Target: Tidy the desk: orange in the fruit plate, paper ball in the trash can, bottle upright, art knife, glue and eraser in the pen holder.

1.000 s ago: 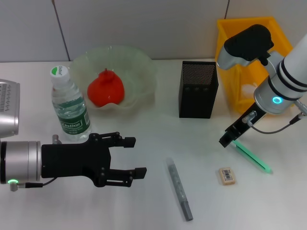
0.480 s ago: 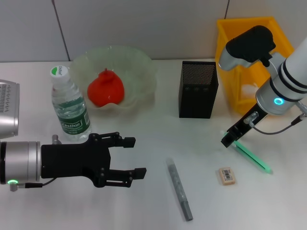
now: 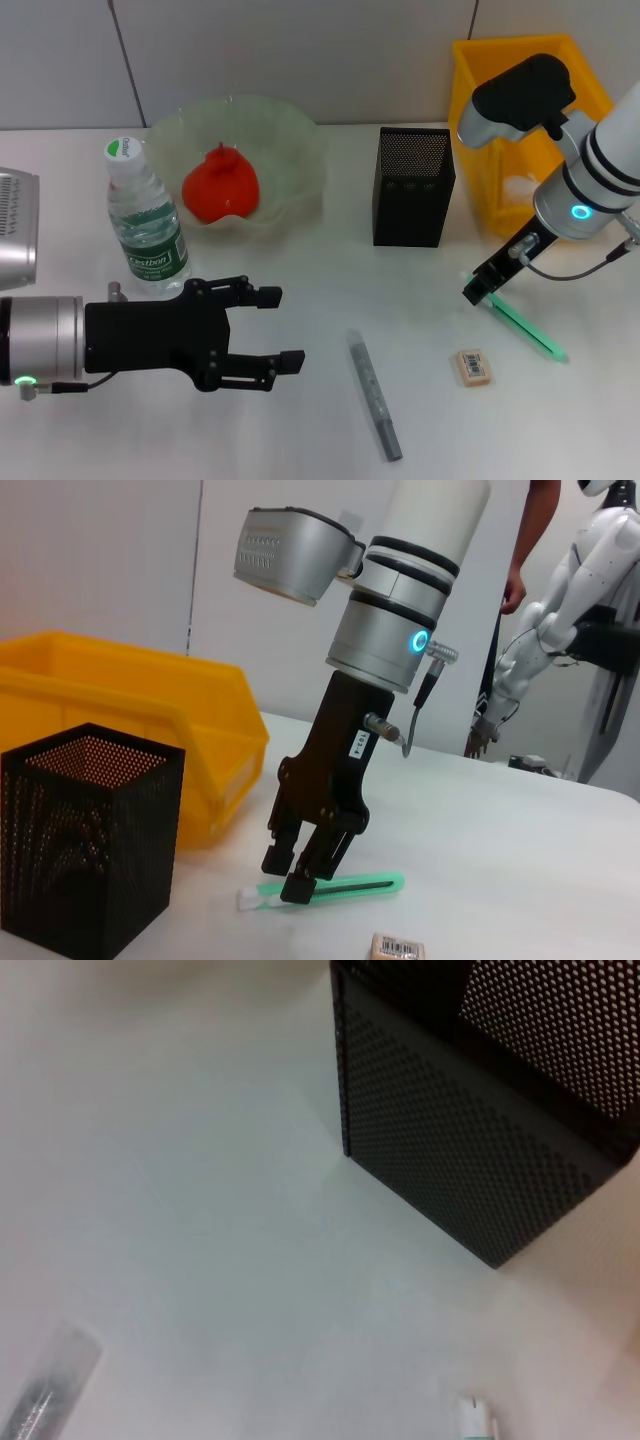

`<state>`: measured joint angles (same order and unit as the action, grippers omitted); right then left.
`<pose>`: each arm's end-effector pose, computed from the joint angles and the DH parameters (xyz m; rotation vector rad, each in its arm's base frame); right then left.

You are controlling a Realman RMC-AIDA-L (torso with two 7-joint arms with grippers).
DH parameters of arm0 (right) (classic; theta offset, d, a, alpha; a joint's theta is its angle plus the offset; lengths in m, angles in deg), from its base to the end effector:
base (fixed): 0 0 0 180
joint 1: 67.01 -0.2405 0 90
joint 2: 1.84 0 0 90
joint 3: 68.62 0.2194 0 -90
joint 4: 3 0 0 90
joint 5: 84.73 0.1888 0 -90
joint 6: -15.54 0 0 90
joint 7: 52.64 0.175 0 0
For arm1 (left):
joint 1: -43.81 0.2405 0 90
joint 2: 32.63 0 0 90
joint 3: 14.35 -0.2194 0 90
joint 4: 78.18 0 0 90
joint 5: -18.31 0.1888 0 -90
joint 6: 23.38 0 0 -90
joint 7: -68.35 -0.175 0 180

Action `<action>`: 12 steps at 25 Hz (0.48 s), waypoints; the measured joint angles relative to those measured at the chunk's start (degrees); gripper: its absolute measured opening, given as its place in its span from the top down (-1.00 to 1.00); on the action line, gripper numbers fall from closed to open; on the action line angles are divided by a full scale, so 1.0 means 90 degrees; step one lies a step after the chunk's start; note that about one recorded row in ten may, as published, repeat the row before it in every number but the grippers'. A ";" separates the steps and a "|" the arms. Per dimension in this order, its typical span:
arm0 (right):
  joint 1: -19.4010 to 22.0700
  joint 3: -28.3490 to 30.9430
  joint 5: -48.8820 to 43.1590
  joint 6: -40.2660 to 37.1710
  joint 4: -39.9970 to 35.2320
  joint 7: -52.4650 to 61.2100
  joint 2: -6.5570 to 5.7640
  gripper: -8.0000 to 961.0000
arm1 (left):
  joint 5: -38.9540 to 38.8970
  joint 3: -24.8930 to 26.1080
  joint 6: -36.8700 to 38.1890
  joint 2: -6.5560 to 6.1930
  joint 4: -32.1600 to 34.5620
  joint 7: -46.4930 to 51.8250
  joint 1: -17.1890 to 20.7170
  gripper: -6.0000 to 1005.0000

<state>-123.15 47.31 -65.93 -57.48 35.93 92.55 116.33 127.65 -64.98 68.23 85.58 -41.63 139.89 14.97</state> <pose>0.1986 0.3827 -0.0303 -2.4372 1.0578 -0.6008 -0.1997 0.2851 -0.0266 -2.8886 -0.3937 -0.6931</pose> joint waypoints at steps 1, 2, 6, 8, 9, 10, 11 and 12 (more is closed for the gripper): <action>-0.0006 0.0000 0.0000 -0.0009 0.0000 0.0000 0.0000 0.07 | -0.0006 0.0000 0.0009 0.0000 0.0011 0.0000 0.0000 -0.69; -0.0009 0.0000 0.0000 -0.0023 0.0000 0.0000 0.0002 0.08 | -0.0006 0.0000 0.0009 0.0000 0.0011 0.0000 0.0000 -0.69; 0.0006 0.0000 0.0000 -0.0018 0.0000 0.0000 0.0004 0.13 | -0.0016 0.0001 0.0017 0.0000 0.0025 0.0000 -0.0002 -0.69; 0.0014 0.0000 0.0001 -0.0009 0.0000 0.0000 0.0004 0.14 | -0.0018 0.0004 0.0015 0.0000 0.0025 0.0000 -0.0001 -0.69; 0.0019 0.0000 0.0001 -0.0005 0.0000 0.0000 0.0005 0.14 | -0.0019 0.0014 0.0008 0.0000 0.0025 0.0000 0.0000 -0.69; 0.0023 0.0000 0.0001 0.0005 0.0000 0.0000 0.0005 0.15 | -0.0020 0.0027 -0.0001 0.0000 0.0020 0.0000 0.0000 -0.69; 0.0023 0.0000 0.0001 0.0010 0.0000 -0.0002 0.0005 0.15 | -0.0020 0.0027 -0.0001 0.0000 0.0020 0.0000 0.0000 -0.69; 0.0023 0.0000 0.0001 0.0010 0.0001 -0.0007 0.0005 0.16 | -0.0021 0.0035 -0.0002 0.0000 0.0015 0.0000 -0.0001 -0.69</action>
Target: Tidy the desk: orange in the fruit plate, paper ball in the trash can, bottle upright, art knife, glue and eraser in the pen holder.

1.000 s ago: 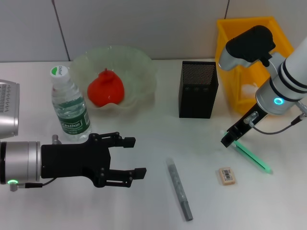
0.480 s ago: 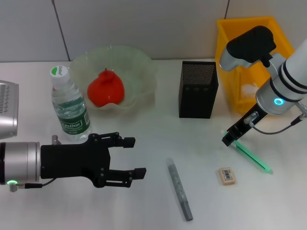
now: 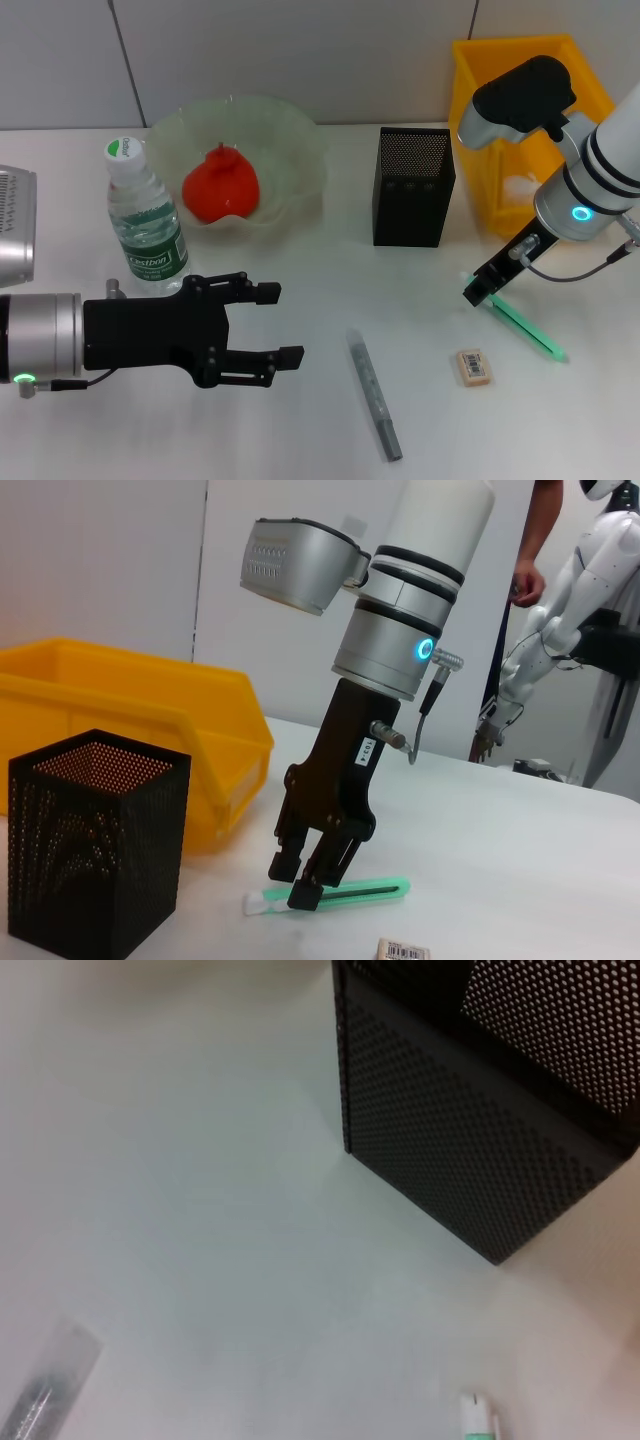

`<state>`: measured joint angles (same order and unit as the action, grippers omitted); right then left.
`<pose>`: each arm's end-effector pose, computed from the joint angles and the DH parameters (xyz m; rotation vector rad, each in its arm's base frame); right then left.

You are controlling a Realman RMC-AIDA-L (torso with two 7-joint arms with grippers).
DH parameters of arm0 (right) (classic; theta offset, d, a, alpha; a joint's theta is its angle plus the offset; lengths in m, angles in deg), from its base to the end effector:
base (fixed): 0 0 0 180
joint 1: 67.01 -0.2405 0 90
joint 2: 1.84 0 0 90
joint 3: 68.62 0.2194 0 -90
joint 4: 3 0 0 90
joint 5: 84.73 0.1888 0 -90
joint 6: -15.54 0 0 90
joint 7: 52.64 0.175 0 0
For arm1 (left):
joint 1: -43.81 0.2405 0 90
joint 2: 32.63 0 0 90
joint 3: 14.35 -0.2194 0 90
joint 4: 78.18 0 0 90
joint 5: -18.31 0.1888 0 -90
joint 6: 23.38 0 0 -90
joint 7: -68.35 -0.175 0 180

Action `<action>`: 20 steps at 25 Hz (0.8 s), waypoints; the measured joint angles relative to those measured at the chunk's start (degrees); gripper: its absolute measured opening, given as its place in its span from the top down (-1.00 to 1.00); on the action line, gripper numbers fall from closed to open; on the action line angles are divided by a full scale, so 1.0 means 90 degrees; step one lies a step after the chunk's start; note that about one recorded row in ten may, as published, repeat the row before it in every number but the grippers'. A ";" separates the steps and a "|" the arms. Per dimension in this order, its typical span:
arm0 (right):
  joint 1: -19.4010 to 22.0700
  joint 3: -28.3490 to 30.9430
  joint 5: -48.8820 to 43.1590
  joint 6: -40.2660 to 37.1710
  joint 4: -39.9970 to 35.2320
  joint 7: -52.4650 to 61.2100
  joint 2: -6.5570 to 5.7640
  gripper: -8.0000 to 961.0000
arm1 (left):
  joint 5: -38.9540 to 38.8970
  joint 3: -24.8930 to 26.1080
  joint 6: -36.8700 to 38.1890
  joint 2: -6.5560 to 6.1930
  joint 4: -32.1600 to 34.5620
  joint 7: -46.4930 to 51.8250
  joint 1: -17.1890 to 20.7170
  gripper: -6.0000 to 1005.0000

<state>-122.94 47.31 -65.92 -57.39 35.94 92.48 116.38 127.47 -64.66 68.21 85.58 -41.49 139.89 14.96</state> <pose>0.1998 0.3821 -0.0307 -2.4369 1.0602 -0.6007 -0.1993 0.2864 -0.0253 -2.8800 -0.3921 -0.6986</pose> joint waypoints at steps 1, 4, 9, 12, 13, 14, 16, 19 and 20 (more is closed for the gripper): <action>0.0000 0.0000 0.0000 0.0000 0.0000 0.0000 0.0000 0.17 | 0.0000 0.0001 0.0000 0.0000 0.0000 0.0000 -0.0001 -0.69; 0.0000 0.0000 0.0000 0.0000 0.0000 -0.0018 0.0000 0.18 | -0.0001 0.0004 0.0002 0.0004 0.0017 0.0000 -0.0001 -0.69; 0.0000 0.0000 0.0000 0.0000 -0.0023 -0.0030 0.0008 0.20 | -0.0013 0.0002 0.0018 0.0011 0.0022 0.0010 0.0005 -0.69; 0.0006 0.0000 0.0000 0.0000 -0.0045 -0.0031 0.0010 0.21 | -0.0013 -0.0004 0.0022 0.0011 0.0025 0.0011 0.0000 -0.69; 0.0009 0.0000 0.0000 0.0000 -0.0052 -0.0032 0.0010 0.21 | -0.0013 -0.0004 0.0022 0.0011 0.0025 0.0011 0.0000 -0.69; 0.0011 0.0000 0.0000 -0.0001 -0.0058 -0.0033 0.0010 0.21 | -0.0013 -0.0005 0.0024 0.0010 0.0025 0.0008 -0.0001 -0.69; 0.0013 0.0000 0.0000 0.0004 -0.0068 -0.0037 0.0010 0.21 | -0.0013 -0.0006 0.0028 0.0011 0.0025 0.0006 -0.0002 -0.69; 0.0013 -0.0023 0.0000 0.0050 -0.0075 -0.0041 0.0010 0.21 | -0.0013 -0.0006 0.0030 0.0011 0.0025 0.0003 -0.0003 -0.69; 0.0014 -0.0053 0.0000 0.0069 -0.0087 -0.0040 0.0010 0.21 | -0.0013 -0.0002 0.0036 0.0010 0.0025 -0.0002 0.0001 -0.69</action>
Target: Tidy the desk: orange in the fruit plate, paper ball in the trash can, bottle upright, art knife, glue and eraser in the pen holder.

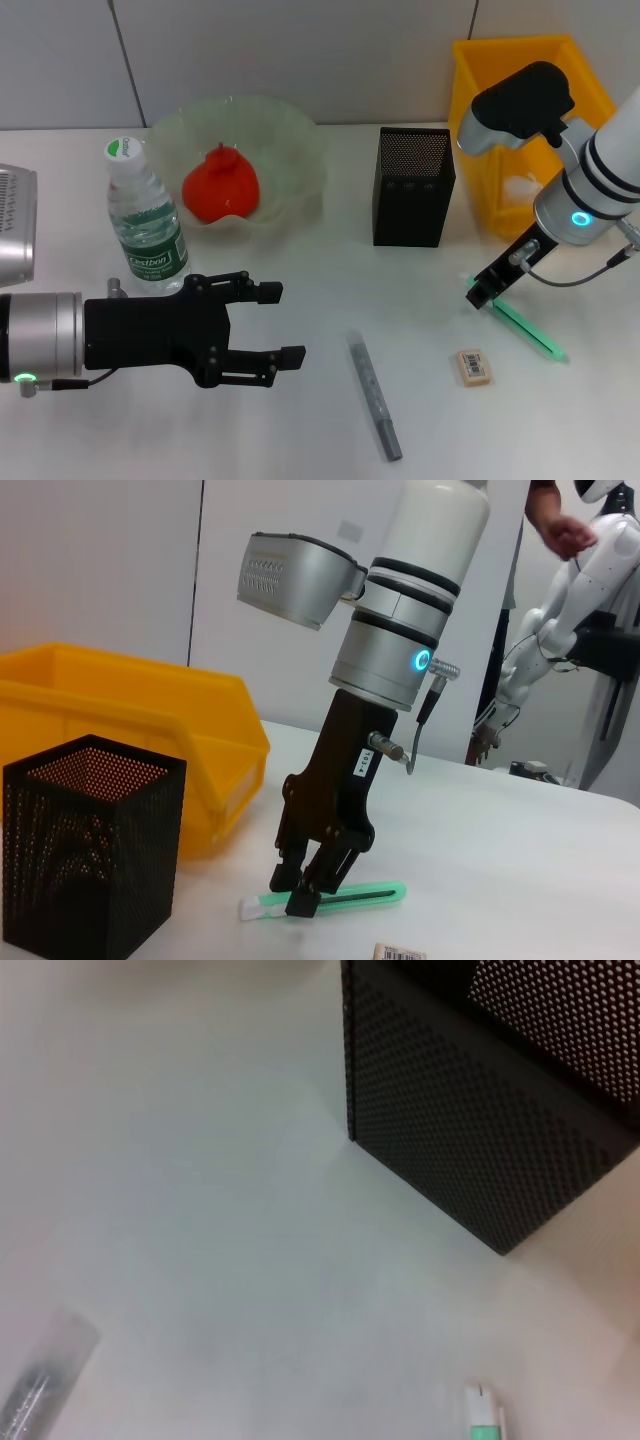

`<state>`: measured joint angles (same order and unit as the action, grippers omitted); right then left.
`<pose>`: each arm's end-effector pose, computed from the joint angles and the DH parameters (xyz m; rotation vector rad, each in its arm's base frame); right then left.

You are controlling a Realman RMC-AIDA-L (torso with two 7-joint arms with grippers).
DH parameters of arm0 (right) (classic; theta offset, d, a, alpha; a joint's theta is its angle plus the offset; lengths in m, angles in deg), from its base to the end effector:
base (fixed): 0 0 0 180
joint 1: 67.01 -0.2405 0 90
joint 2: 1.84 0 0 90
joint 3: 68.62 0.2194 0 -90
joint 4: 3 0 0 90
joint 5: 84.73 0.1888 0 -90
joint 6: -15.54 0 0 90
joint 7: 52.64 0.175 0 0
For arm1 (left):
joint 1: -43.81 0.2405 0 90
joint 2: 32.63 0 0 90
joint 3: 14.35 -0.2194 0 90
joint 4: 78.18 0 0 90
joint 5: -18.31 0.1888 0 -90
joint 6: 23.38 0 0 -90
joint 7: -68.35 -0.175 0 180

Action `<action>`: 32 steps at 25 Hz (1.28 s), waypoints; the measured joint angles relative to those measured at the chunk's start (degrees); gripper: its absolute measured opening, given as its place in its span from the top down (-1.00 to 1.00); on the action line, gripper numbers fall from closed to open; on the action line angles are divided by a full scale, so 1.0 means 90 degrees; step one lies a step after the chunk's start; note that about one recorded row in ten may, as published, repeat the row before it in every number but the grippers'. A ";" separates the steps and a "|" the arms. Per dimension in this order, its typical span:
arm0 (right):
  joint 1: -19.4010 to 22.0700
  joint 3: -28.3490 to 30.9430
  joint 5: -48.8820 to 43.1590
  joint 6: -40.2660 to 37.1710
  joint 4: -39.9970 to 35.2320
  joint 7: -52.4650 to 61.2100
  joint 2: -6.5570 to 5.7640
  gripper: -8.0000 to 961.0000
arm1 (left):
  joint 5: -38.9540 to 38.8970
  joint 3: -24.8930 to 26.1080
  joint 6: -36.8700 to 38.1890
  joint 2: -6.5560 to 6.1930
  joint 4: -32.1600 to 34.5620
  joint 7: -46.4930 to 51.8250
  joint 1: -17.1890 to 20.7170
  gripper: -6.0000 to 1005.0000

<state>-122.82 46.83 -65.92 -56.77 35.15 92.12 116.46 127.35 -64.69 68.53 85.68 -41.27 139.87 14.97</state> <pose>0.2029 0.3805 -0.0331 -2.4406 1.0542 -0.6137 -0.1979 0.2859 -0.0251 -2.8826 -0.3856 -0.7058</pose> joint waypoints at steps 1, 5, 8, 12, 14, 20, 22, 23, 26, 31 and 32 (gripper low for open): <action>0.0000 0.0000 0.0000 0.0000 0.0000 0.0000 0.0000 0.21 | 0.0000 0.0003 0.0003 0.0000 0.0000 0.0000 0.0001 -0.69; 0.0000 -0.0016 0.0000 0.0025 -0.0048 0.0000 0.0000 0.24 | 0.0001 0.0006 0.0012 0.0000 0.0000 0.0000 0.0001 -0.69; 0.0000 -0.0016 -0.0001 0.0043 -0.0060 0.0000 0.0000 0.33 | 0.0003 0.0007 0.0015 -0.0006 0.0000 0.0000 0.0001 -0.69; 0.0000 -0.0015 -0.0003 0.0063 -0.0070 0.0000 0.0000 0.35 | 0.0004 0.0007 0.0029 -0.0010 0.0000 0.0000 0.0001 -0.69; 0.0000 -0.0015 -0.0005 0.0065 -0.0074 0.0000 0.0000 0.35 | 0.0004 0.0007 0.0030 -0.0010 0.0000 0.0000 0.0001 -0.69; 0.0000 -0.0015 -0.0015 0.0066 -0.0083 0.0010 0.0000 0.35 | 0.0005 0.0015 0.0032 -0.0010 0.0004 0.0002 0.0001 -0.69; 0.0000 -0.0015 -0.0017 0.0066 -0.0085 0.0010 0.0000 0.36 | 0.0005 0.0015 0.0032 -0.0010 0.0004 0.0002 0.0001 -0.69; 0.0000 -0.0015 -0.0019 0.0066 -0.0087 0.0010 0.0000 0.36 | 0.0005 0.0015 0.0032 -0.0010 0.0004 0.0002 0.0001 -0.69; 0.0000 -0.0015 -0.0020 0.0066 -0.0089 0.0011 0.0000 0.36 | 0.0004 0.0016 0.0032 -0.0010 0.0011 0.0011 0.0001 -0.69; 0.0000 -0.0015 -0.0051 0.0066 -0.0102 0.0020 0.0000 0.36 | 0.0004 0.0016 0.0040 -0.0010 0.0011 0.0031 0.0008 -0.69; 0.0000 -0.0015 -0.0051 0.0066 -0.0102 0.0020 0.0000 0.36 | 0.0004 0.0017 0.0046 -0.0010 0.0011 0.0031 0.0010 -0.69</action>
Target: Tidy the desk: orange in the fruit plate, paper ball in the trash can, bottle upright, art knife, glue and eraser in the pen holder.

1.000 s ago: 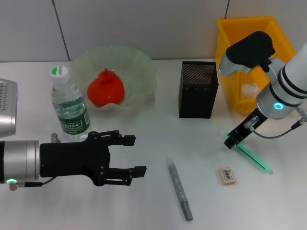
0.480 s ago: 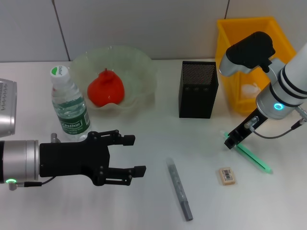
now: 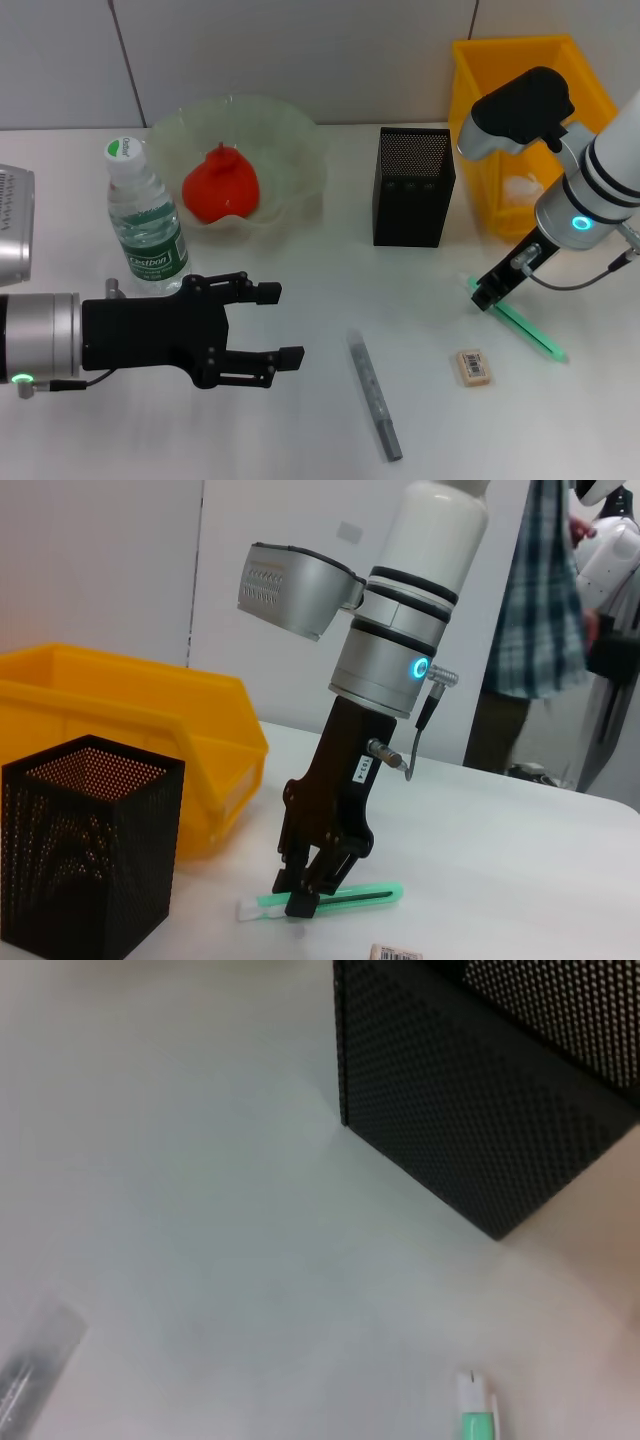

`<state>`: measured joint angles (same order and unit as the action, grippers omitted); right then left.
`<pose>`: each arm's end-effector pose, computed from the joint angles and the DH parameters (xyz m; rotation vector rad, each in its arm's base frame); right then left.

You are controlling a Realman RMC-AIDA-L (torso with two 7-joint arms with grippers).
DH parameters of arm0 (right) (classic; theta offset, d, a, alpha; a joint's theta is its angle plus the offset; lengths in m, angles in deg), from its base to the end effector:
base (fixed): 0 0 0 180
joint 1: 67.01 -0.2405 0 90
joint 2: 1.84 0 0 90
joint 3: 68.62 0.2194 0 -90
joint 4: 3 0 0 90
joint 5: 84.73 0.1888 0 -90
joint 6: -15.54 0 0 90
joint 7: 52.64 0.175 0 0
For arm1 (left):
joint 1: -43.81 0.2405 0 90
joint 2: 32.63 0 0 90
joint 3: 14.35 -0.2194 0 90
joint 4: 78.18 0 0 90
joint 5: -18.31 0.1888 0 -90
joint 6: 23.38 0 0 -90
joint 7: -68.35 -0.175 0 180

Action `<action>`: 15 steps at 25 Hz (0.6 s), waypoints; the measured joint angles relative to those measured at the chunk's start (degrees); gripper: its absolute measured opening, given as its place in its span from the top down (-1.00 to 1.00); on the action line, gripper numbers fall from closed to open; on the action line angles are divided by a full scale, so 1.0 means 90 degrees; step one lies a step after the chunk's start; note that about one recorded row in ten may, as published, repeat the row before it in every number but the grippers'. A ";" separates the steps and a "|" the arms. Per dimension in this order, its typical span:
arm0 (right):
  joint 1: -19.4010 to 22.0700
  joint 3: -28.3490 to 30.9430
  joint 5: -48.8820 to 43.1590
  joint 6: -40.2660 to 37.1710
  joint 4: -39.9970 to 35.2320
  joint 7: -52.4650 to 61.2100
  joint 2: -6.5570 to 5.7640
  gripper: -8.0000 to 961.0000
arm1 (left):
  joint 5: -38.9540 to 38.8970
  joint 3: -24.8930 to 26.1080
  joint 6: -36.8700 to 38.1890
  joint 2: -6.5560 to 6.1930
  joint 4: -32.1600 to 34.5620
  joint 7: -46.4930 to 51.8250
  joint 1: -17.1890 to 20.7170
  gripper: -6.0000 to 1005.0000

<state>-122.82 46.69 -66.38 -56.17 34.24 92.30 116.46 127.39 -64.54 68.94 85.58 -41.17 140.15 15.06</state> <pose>0.2068 0.3795 -0.0341 -2.4326 1.0591 -0.6278 -0.1981 0.2852 -0.0240 -2.8843 -0.3912 -0.7098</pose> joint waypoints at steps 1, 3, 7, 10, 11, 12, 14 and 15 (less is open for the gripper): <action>0.0001 0.0000 -0.0019 0.0000 -0.0014 0.0009 0.0000 0.36 | 0.0000 0.0000 0.0008 0.0000 0.0000 0.0000 0.0001 -0.69; -0.0001 0.0000 -0.0042 0.0000 -0.0053 0.0016 0.0000 0.40 | 0.0000 0.0000 0.0022 0.0000 -0.0001 0.0000 0.0001 -0.69; -0.0005 0.0000 -0.0045 0.0000 -0.0056 0.0017 0.0000 0.50 | 0.0000 0.0000 0.0046 0.0000 -0.0001 0.0000 0.0001 -0.69; -0.0005 0.0000 -0.0046 0.0000 -0.0056 0.0020 0.0000 0.49 | 0.0000 0.0000 0.0049 0.0000 -0.0001 -0.0002 0.0001 -0.69; -0.0005 0.0000 -0.0046 0.0000 -0.0056 0.0021 0.0000 0.49 | 0.0000 0.0000 0.0049 0.0000 -0.0001 -0.0003 0.0001 -0.69; -0.0005 0.0000 -0.0047 -0.0001 -0.0056 0.0021 0.0000 0.49 | 0.0000 0.0000 0.0049 0.0000 -0.0001 -0.0003 0.0001 -0.69; -0.0010 0.0000 -0.0047 -0.0003 -0.0060 0.0020 0.0000 0.49 | 0.0000 0.0000 0.0050 -0.0003 -0.0001 -0.0005 0.0001 -0.69; -0.0017 0.0000 -0.0047 -0.0018 -0.0064 0.0020 0.0002 0.49 | 0.0000 0.0000 0.0054 -0.0006 -0.0002 -0.0010 0.0001 -0.69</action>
<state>-122.97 46.69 -66.80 -56.34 33.67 92.48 116.48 127.38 -64.54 69.43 85.53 -41.18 140.06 15.07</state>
